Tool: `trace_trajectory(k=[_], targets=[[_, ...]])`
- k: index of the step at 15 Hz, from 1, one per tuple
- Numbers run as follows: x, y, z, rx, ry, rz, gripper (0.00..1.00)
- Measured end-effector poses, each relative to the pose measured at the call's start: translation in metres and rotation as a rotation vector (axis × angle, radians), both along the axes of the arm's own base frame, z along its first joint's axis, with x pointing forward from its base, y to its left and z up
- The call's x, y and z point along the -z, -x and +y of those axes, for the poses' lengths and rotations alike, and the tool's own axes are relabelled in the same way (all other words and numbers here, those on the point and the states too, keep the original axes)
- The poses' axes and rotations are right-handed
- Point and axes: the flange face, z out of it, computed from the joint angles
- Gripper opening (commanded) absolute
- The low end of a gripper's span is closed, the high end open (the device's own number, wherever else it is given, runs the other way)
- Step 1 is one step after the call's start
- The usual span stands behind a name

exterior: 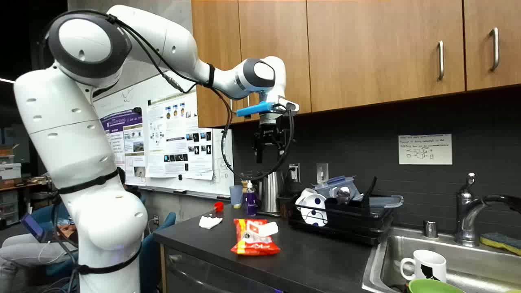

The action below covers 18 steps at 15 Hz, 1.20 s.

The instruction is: Close the lid of the orange wet wipes packet

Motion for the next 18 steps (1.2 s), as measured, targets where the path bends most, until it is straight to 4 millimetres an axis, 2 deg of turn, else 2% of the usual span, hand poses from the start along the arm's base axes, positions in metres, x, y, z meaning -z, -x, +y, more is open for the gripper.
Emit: trace_trajectory(k=[10,18], targets=[[0.004,-0.002,0.004,-0.036,-0.007,0.008,1.00],[0.053,-0.016,0.026,-0.303,-0.106,0.085,1.00]])
